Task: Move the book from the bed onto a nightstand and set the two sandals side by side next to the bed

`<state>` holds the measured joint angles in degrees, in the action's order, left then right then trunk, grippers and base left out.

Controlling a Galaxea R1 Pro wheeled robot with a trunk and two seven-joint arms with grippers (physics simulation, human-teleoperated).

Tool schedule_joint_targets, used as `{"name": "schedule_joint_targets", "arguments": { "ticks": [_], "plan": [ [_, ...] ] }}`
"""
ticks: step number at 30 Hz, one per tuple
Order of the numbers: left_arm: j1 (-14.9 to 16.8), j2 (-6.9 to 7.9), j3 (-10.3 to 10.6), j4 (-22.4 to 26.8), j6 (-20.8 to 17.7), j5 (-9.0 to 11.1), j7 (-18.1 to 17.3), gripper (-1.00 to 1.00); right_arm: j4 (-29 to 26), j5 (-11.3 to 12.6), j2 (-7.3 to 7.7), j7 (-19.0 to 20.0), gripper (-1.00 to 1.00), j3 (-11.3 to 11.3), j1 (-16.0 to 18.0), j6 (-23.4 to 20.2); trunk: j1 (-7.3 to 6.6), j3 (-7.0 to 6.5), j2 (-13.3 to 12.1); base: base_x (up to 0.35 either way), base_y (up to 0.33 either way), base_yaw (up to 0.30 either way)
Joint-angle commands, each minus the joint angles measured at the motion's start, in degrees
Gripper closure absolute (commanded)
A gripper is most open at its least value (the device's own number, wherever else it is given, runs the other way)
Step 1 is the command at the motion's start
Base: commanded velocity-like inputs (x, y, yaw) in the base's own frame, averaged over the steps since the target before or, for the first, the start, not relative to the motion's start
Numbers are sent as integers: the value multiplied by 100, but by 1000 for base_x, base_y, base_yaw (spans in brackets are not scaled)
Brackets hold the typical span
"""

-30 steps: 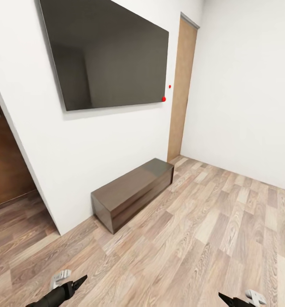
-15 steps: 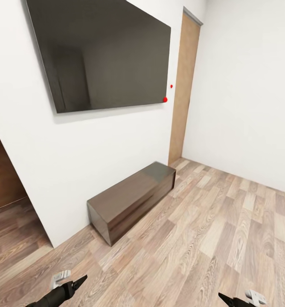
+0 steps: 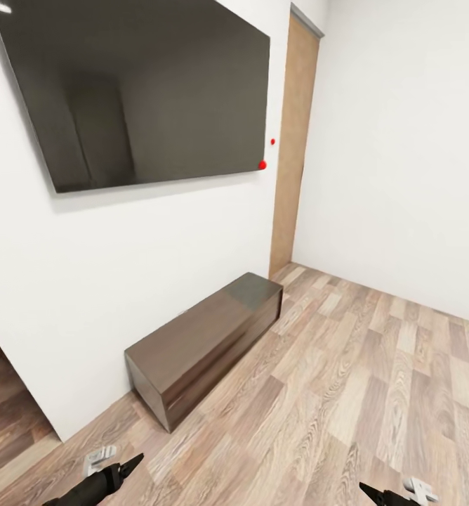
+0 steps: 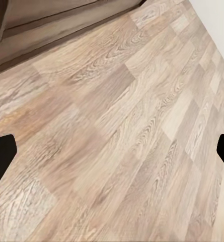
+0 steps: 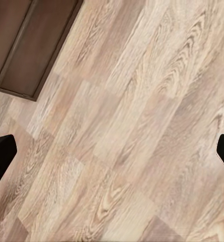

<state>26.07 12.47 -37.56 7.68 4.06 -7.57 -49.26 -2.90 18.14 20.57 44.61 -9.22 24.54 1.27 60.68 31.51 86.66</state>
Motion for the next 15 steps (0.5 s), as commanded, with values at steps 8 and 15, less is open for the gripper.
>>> {"name": "schedule_joint_targets", "arguments": {
  "ticks": [8,15],
  "plan": [
    [3,1,-41,-3,42,-61,-14,-100,9,-30,0,22,-100,-45,6,13,3,6,3,92,0,-271],
    [3,0,-41,-3,42,-61,-14,-100,9,-18,0,29,-100,-45,6,7,3,6,3,7,0,-279]
  ]
}}
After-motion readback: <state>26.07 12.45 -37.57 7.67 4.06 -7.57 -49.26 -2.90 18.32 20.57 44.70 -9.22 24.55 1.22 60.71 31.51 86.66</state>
